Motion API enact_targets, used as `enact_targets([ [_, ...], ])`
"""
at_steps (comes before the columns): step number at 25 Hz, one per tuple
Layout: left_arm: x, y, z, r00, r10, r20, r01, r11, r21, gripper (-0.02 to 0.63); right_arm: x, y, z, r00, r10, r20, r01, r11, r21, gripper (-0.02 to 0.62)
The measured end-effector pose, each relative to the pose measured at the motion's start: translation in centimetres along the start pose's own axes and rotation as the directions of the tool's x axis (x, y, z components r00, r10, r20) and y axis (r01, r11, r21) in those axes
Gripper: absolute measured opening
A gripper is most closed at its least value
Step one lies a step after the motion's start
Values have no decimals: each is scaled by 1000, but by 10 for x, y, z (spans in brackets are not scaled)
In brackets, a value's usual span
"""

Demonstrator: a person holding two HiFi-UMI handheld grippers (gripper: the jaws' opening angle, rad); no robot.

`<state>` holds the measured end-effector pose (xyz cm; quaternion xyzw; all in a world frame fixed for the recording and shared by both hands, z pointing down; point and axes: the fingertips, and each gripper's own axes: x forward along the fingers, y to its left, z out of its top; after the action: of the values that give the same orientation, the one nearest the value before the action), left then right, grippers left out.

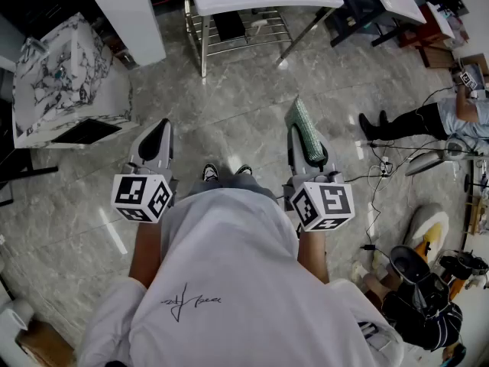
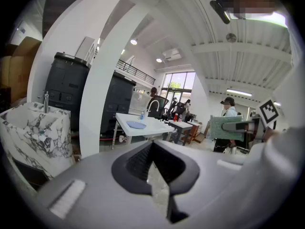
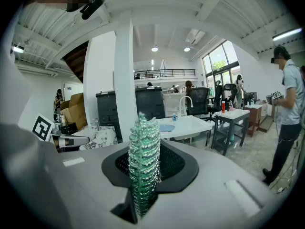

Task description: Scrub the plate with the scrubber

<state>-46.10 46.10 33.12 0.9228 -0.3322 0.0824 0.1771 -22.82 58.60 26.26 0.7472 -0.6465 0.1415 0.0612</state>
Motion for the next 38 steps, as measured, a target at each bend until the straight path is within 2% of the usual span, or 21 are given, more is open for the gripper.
enact_targets([
  [6,-3,3,-10,1000,-18,-18,18,1000,0,5,0,-4,-8,999,-34,-40,38,993,111,57],
  [13,13,-18,-32,993,-88,-79,86,996,-22,5,-9,-6,-21,994,-29,-106,45,987,152,57],
  [18,21,-17,-42,991,-81,-108,75,996,-51,5,0,-9,-25,991,-17,-132,37,988,151,57],
  [26,47,0,-38,990,-34,-139,23,997,-78,5,53,-14,-26,986,54,-161,-22,981,193,57],
  [32,99,-6,-29,981,-62,-182,49,996,-76,5,105,-36,-24,977,97,-191,-48,968,246,49],
  [35,128,-6,-23,978,-72,-197,51,993,-110,5,134,-48,-17,971,135,-196,-80,961,263,49],
  [38,159,-10,-20,971,-88,-224,61,990,-126,5,160,-67,-12,968,140,-208,-80,958,274,49],
])
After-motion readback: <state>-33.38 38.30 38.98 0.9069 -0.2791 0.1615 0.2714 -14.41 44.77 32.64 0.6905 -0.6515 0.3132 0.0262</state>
